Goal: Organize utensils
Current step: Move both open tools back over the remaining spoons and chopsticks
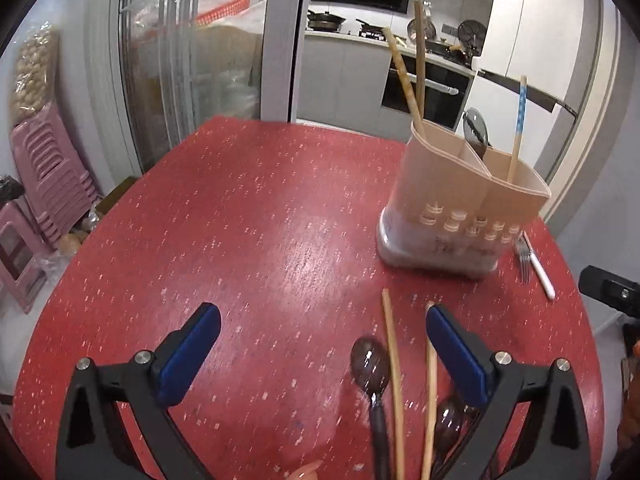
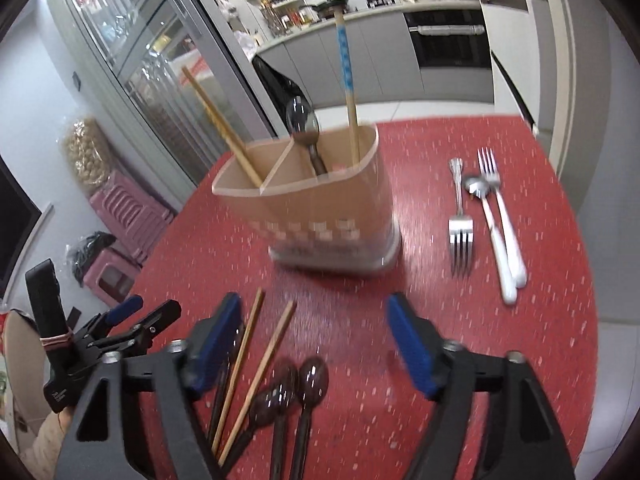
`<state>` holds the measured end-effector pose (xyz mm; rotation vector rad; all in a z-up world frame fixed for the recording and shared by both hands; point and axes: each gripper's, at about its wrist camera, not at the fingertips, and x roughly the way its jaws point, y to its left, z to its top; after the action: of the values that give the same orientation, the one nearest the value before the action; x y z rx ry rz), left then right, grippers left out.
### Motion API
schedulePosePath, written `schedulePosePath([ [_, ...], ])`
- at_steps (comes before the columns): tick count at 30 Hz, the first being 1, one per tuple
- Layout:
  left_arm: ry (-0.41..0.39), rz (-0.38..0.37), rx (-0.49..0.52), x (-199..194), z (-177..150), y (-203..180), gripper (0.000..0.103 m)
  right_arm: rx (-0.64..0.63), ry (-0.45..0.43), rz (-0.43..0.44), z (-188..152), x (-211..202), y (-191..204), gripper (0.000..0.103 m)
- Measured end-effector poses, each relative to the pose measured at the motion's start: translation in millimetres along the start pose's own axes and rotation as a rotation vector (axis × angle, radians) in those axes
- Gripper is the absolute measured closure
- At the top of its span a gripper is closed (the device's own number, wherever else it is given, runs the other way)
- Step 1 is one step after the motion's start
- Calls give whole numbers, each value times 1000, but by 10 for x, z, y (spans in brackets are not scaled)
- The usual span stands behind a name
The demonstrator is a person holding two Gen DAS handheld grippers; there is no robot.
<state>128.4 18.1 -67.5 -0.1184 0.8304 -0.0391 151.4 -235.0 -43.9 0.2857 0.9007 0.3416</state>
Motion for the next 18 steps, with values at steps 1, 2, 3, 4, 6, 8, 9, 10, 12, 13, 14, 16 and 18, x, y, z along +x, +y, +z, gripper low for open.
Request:
schedulePosePath([
  [1, 3, 10, 7, 6, -42, 11, 0, 8, 19, -4, -51, 15, -6, 19],
  [2, 5, 20, 14, 12, -76, 20, 0, 12, 33, -5, -84, 27, -10, 19],
  [3, 8, 34, 22, 16, -119, 24, 0, 16, 49, -6, -129, 42, -13, 19],
  [4, 14, 46, 30, 27, -166, 27, 0, 18, 66, -12, -184, 57, -11, 19],
  [6, 37, 55, 46, 55, -249, 28, 0, 11, 92, -23, -292, 86, 7, 19],
  [8, 67, 54, 45, 81, -358, 80, 0, 1, 112, -29, -388, 107, 42, 20],
  [9, 81, 56, 42, 99, -392, 97, 0, -6, 126, -33, -458, 130, 68, 20],
  [10, 98, 57, 43, 121, -426, 111, 0, -10, 135, -35, -502, 140, 86, 20],
  [12, 122, 49, 47, 138, -496, 117, 0, -18, 152, -32, -606, 184, 119, 20],
  [13, 128, 51, 53, 130, -546, 129, 0, -20, 162, -32, -639, 204, 135, 20],
  [14, 133, 53, 61, 128, -570, 118, 0, -25, 174, -34, -677, 230, 157, 19],
  [16, 146, 59, 78, 125, -642, 88, 0, -36, 191, -34, -730, 267, 190, 19],
  [18, 159, 53, 86, 133, -687, 60, 0, -48, 202, -37, -771, 289, 230, 20],
])
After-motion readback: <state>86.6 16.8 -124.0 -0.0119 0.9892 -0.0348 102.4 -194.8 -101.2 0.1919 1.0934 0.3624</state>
